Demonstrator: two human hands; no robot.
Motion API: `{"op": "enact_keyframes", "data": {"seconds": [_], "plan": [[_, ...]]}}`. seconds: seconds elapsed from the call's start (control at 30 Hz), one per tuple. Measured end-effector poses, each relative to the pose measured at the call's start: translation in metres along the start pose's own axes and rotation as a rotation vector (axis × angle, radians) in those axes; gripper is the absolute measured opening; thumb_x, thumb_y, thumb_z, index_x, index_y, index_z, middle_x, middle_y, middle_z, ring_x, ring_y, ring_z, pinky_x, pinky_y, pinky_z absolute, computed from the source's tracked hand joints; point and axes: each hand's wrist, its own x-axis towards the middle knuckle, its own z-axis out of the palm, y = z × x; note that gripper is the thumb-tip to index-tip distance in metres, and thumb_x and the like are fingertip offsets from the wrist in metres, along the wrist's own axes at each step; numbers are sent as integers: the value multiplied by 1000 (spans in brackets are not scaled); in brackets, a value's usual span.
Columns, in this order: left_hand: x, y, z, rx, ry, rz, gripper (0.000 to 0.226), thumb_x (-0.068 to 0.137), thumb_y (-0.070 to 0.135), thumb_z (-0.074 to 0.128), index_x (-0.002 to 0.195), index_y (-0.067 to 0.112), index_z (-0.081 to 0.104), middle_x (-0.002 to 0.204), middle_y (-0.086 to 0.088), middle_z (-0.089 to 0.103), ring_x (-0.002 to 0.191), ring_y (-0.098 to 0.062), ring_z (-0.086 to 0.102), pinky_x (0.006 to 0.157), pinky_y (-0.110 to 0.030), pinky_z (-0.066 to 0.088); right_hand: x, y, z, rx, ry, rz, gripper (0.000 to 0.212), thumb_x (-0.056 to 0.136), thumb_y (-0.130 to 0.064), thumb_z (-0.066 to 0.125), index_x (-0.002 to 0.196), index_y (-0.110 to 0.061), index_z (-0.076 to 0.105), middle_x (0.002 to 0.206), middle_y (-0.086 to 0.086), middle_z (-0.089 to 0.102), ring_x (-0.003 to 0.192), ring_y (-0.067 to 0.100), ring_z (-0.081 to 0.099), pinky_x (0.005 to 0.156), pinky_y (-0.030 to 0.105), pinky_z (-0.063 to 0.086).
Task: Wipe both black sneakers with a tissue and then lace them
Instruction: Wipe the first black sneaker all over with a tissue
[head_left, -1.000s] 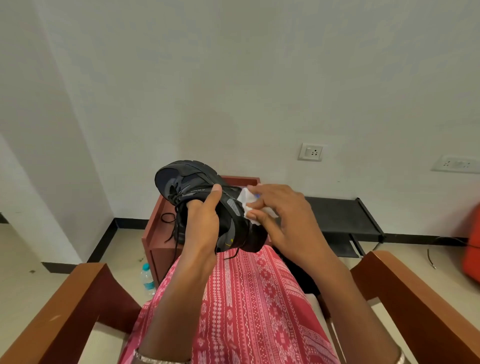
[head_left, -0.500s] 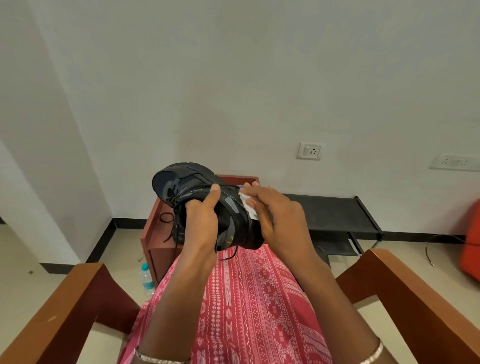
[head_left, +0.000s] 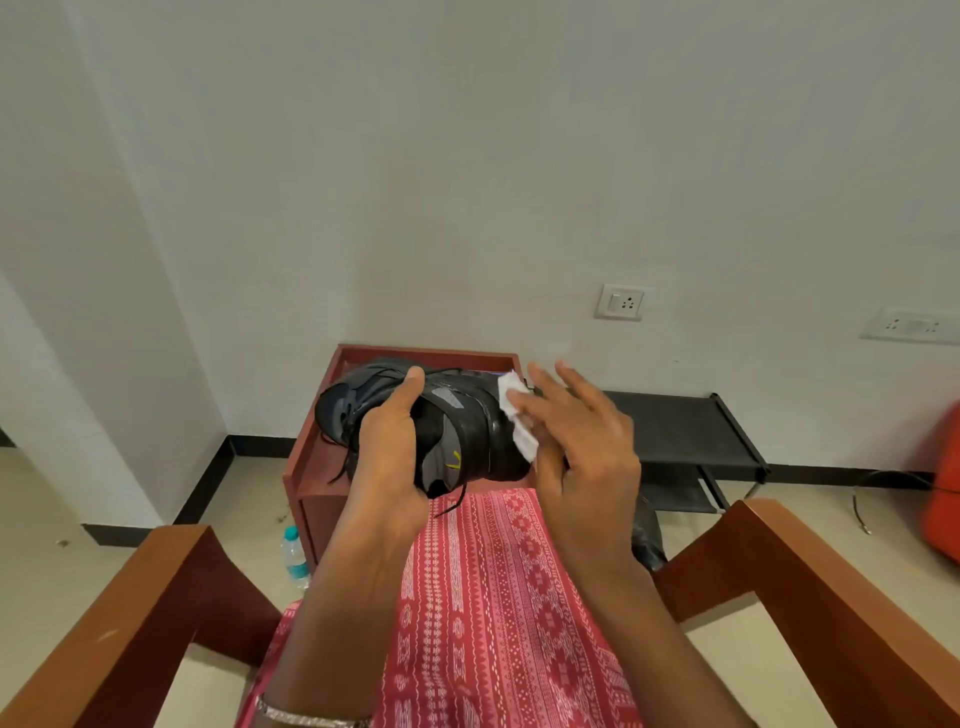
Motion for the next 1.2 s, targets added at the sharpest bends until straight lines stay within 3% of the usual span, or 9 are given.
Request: {"op": "enact_keyframes", "data": {"seconds": [0.17, 0.23, 0.47, 0.6, 0.7, 0.77, 0.9, 1.03, 1.2], "plan": [[-5, -1, 5, -70, -46, -71, 45, 99, 47, 54, 105, 6, 70, 100, -14, 77, 84, -28, 76, 74, -42, 55, 11, -17, 8, -28, -4, 54, 33, 86, 7, 66, 111, -12, 74, 110, -1, 65, 108, 12, 52, 93, 18, 45], [-5, -1, 6, -89, -41, -71, 50, 100, 50, 49, 101, 5, 70, 96, -15, 78, 78, -27, 77, 76, -43, 54, -1, -29, 7, -1, -65, 26, 34, 86, 8, 67, 111, -13, 73, 110, -3, 67, 110, 11, 54, 95, 19, 46], [1, -1, 8, -69, 64, -55, 73, 90, 68, 52, 112, 0, 67, 106, -15, 72, 96, -32, 67, 94, -46, 47, -6, -57, 8, 296, -54, 113, 19, 91, -5, 70, 106, -16, 76, 102, -8, 72, 104, 8, 63, 89, 23, 52], [6, -11, 8, 60, 78, 35, 73, 83, 71, 55, 122, 10, 63, 110, -8, 73, 101, -24, 71, 92, -44, 54, 20, -58, 12, 458, -215, 245, 17, 91, -12, 71, 107, -17, 75, 104, -11, 69, 103, 9, 65, 87, 27, 54], [2, -12, 13, 123, 106, 101, 61, 95, 66, 44, 108, 12, 69, 100, -10, 76, 95, -25, 73, 88, -43, 56, 34, -53, 16, 387, -293, 281, 16, 91, -18, 71, 106, -17, 76, 107, -8, 65, 102, 5, 62, 87, 17, 49], [-1, -9, 13, 123, 140, 105, 63, 95, 66, 43, 110, 11, 68, 101, -13, 75, 95, -28, 74, 89, -45, 57, 33, -52, 15, 278, -316, 224, 13, 94, -24, 68, 103, -21, 77, 103, -7, 66, 100, 6, 59, 86, 18, 47], [4, -3, 5, -20, 120, 31, 94, 69, 80, 63, 126, 5, 60, 120, -16, 70, 103, -30, 72, 92, -49, 57, 2, -57, 6, 157, -209, 70, 12, 93, -19, 70, 103, -20, 75, 100, -7, 64, 97, 7, 52, 83, 16, 41], [5, 0, 10, -27, 182, 19, 80, 82, 73, 57, 122, 4, 61, 119, -16, 69, 94, -30, 70, 88, -50, 57, -15, -49, 6, 130, -130, 44, 13, 92, -22, 69, 104, -24, 74, 101, -14, 64, 101, 4, 49, 85, 20, 41], [-6, -4, 12, -42, 76, -8, 55, 95, 58, 54, 114, 8, 66, 108, -16, 74, 96, -30, 73, 86, -45, 58, 10, -40, 19, 65, -31, 86, 14, 97, -28, 60, 104, -27, 72, 100, -14, 63, 99, 10, 47, 81, 28, 36]]}}
